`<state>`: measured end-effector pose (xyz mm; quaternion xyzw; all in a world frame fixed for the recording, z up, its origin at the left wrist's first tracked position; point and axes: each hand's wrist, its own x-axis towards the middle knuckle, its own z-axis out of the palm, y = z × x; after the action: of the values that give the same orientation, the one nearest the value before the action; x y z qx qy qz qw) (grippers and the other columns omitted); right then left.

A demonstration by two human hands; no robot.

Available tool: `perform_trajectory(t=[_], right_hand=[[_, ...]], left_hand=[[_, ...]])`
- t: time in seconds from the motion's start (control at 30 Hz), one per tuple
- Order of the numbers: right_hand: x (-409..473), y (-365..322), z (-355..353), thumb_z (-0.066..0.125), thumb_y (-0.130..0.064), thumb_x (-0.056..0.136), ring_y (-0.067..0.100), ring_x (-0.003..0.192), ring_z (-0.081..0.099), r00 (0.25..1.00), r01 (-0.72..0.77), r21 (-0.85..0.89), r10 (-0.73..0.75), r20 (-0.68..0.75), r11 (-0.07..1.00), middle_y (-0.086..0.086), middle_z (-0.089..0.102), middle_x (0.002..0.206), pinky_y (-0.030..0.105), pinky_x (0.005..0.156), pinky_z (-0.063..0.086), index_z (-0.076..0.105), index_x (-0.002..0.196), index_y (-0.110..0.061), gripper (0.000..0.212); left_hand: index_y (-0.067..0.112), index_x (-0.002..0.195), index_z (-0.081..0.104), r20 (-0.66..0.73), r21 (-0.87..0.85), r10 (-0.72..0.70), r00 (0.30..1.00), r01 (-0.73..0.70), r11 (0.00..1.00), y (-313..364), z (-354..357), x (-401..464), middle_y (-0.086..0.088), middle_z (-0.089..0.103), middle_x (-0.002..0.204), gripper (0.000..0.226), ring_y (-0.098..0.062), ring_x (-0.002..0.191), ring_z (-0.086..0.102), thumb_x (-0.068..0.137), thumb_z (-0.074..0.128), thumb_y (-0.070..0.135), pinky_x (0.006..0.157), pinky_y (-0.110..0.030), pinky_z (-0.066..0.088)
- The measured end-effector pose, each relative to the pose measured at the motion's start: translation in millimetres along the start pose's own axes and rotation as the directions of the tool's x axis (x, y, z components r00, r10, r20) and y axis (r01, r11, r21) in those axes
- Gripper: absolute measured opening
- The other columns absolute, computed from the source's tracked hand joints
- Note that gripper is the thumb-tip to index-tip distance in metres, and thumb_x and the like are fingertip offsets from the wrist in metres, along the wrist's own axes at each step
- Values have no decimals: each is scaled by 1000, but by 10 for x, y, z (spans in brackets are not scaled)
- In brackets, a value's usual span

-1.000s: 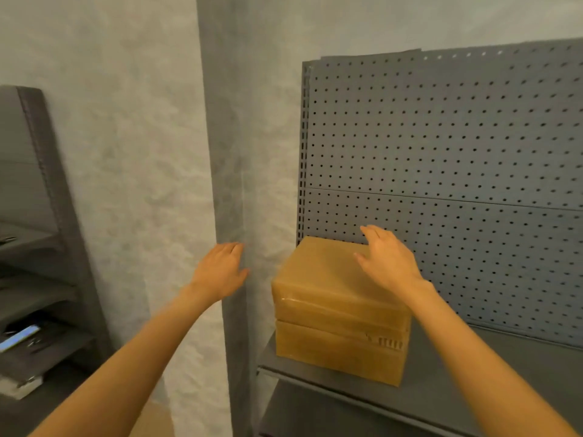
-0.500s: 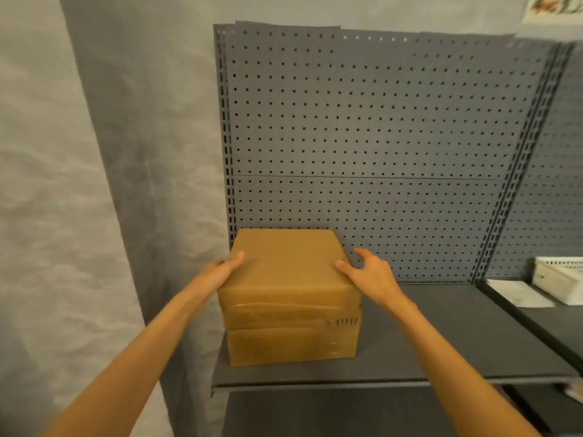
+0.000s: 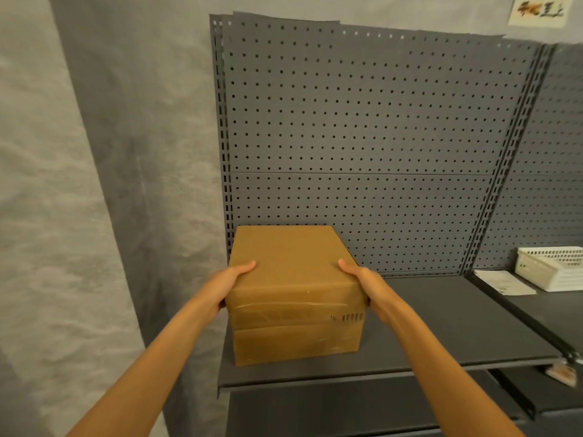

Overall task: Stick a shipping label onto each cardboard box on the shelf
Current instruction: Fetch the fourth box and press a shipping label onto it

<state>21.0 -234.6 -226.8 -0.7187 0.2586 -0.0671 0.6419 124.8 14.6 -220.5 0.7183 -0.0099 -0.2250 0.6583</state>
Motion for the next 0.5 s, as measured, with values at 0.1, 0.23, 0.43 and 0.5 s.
perform_trajectory(t=[0.1, 0.23, 0.43, 0.5], right_hand=[[-50, 10, 12, 61, -50, 85, 22, 96, 63, 1000, 24, 8, -24, -1, 1000, 4, 67, 106, 36, 83, 50, 59, 116, -16, 46], [-143, 38, 12, 62, -46, 85, 20, 98, 63, 997, 78, 40, -77, -19, 996, 2, 66, 111, 33, 74, 49, 55, 127, -15, 52], [-389, 73, 5, 61, -38, 89, 12, 101, 59, 979, 194, 99, -186, -87, 976, -5, 60, 119, 29, 75, 47, 47, 134, -23, 49], [-457, 85, -62, 62, -39, 88, 13, 105, 58, 973, 210, 103, -197, -121, 972, -5, 58, 123, 33, 80, 49, 46, 135, -25, 52]], left_hand=[[14, 114, 51, -1, -4, 21, 1000, -21, 1000, -3, -5, -42, -7, 64, 99, 48, -24, 91, 62, 80, 69, 44, 78, -35, 51], [15, 117, 53, 21, -10, 70, 997, -69, 998, 9, -17, -116, -4, 64, 97, 46, -21, 86, 62, 82, 68, 41, 76, -32, 50], [20, 136, 43, 74, -59, 170, 983, -166, 984, -18, -24, -153, -3, 60, 119, 61, -18, 97, 59, 84, 66, 42, 85, -32, 47], [24, 136, 43, 109, -81, 199, 974, -191, 978, -19, 32, -169, 1, 60, 116, 60, -13, 95, 59, 83, 65, 43, 77, -29, 47]])
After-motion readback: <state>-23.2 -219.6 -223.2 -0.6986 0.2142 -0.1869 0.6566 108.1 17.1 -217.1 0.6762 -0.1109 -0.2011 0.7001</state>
